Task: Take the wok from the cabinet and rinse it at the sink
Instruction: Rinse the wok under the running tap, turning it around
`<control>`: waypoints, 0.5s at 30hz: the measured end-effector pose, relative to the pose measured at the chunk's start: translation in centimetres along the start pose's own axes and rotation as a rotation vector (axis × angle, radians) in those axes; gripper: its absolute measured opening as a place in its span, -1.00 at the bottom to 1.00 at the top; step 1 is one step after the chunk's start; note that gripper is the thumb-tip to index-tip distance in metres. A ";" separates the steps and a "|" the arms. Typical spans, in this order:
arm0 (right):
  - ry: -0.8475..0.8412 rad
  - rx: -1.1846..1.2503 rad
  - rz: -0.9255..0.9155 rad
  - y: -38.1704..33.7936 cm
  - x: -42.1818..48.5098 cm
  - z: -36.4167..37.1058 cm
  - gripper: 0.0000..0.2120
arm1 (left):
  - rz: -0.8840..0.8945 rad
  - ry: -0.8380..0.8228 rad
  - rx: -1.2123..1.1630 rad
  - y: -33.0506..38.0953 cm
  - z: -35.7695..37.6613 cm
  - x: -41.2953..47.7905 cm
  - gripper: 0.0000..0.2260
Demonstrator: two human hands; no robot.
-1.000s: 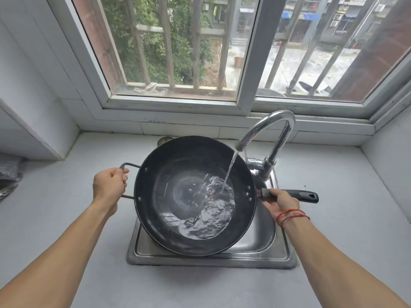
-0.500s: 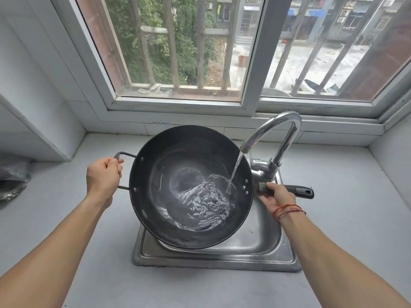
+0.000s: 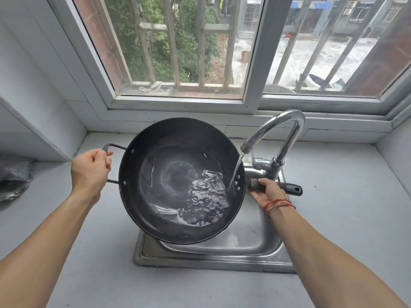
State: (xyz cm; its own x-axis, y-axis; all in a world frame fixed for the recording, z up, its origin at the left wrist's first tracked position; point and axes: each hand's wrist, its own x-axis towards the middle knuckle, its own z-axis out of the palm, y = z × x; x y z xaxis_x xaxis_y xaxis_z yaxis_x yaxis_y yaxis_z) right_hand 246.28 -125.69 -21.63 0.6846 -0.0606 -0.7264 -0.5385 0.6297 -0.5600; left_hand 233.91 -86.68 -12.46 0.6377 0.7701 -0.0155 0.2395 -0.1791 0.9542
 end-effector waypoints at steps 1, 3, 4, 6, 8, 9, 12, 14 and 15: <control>0.000 -0.002 0.004 0.1 0.1 0.1 -0.87 | 0.003 0.004 0.001 0.0 -0.1 0.0 -0.70; -0.009 -0.014 0.009 0.3 0.2 0.4 -0.88 | 0.009 0.008 0.007 0.0 -0.4 0.2 -0.70; -0.013 -0.021 0.012 0.4 0.2 0.5 -0.88 | 0.011 0.011 0.011 0.0 -0.6 0.3 -0.70; -0.017 -0.031 0.018 0.6 0.3 0.7 -0.89 | 0.013 0.022 0.012 0.0 -0.8 0.4 -0.69; -0.015 -0.031 0.023 0.8 0.5 0.9 -0.89 | 0.014 0.028 0.008 0.1 -1.0 0.5 -0.69; -0.013 -0.033 0.024 0.9 0.5 1.0 -0.89 | 0.014 0.030 0.007 0.1 -1.1 0.5 -0.69; -0.014 -0.046 0.025 1.2 0.5 1.3 -0.90 | 0.010 0.035 0.012 -0.1 -1.7 0.8 -0.69; -0.010 -0.046 0.020 1.5 0.5 1.3 -0.86 | 0.006 0.045 0.014 -0.3 -2.1 0.9 -0.70; -0.007 -0.044 0.017 1.7 0.5 1.3 -0.80 | 0.004 0.047 0.017 -0.4 -2.2 0.9 -0.71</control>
State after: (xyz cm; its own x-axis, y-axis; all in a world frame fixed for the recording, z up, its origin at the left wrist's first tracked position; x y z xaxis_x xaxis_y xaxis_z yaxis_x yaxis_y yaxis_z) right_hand 246.42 -123.67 -22.43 0.6783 -0.0445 -0.7334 -0.5713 0.5959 -0.5645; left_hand 232.74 -84.60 -12.18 0.6035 0.7974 0.0030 0.2499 -0.1927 0.9489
